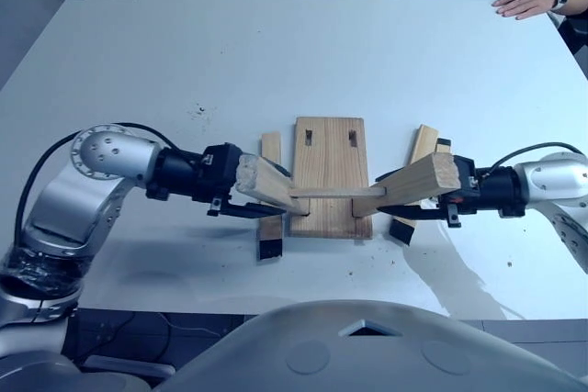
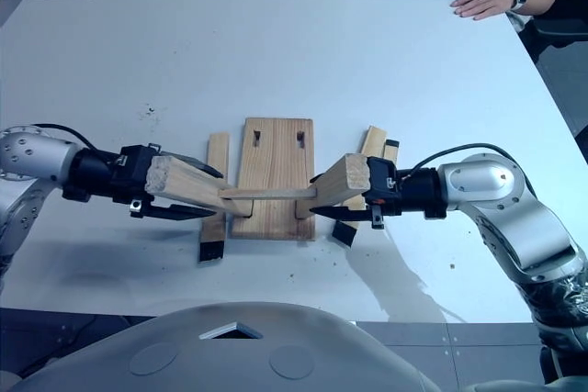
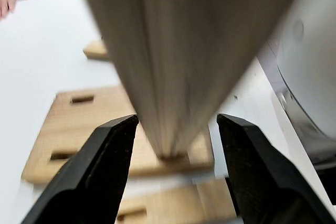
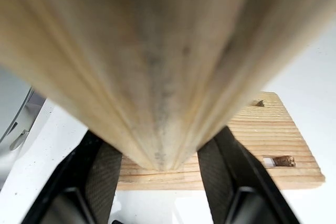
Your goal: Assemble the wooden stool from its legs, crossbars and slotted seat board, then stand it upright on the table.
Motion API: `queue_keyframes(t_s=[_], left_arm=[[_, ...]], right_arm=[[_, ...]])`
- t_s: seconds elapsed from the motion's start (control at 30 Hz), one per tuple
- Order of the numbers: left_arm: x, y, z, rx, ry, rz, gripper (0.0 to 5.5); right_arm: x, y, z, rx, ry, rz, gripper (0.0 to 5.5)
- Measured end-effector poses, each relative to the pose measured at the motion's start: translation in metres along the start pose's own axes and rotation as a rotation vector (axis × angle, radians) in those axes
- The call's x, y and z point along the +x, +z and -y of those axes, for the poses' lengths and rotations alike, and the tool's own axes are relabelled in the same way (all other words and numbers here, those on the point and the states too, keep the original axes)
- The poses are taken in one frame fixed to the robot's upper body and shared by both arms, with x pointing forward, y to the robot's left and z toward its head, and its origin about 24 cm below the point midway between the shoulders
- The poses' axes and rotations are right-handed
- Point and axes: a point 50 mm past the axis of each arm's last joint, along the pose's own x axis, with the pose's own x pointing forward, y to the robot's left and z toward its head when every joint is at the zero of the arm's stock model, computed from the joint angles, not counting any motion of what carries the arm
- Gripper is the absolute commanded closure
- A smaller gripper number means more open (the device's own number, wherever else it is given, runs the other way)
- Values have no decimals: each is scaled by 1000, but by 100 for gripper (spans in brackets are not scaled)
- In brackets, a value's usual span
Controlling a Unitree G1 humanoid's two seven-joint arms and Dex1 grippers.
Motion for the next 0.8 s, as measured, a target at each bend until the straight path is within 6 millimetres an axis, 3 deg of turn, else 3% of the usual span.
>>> queue_keyframes(t_s=[0.47, 0.53, 0.63, 0.73, 0.8], left_arm=[[12, -28, -17, -87, 53, -51, 271], [12, -34, -22, -85, 112, -61, 246], [13, -46, -31, -69, 208, -91, 198], [12, -51, -41, -46, 262, -76, 152], [8, -53, -46, -30, 304, -74, 152]], right_arm=[[8, 2, 24, -7, 14, -7, 347], [9, 2, 26, -11, -17, -13, 347], [10, 1, 34, -54, -132, -18, 285], [-2, -3, 46, -47, -270, -36, 252], [-9, 1, 51, -67, -297, -43, 252]])
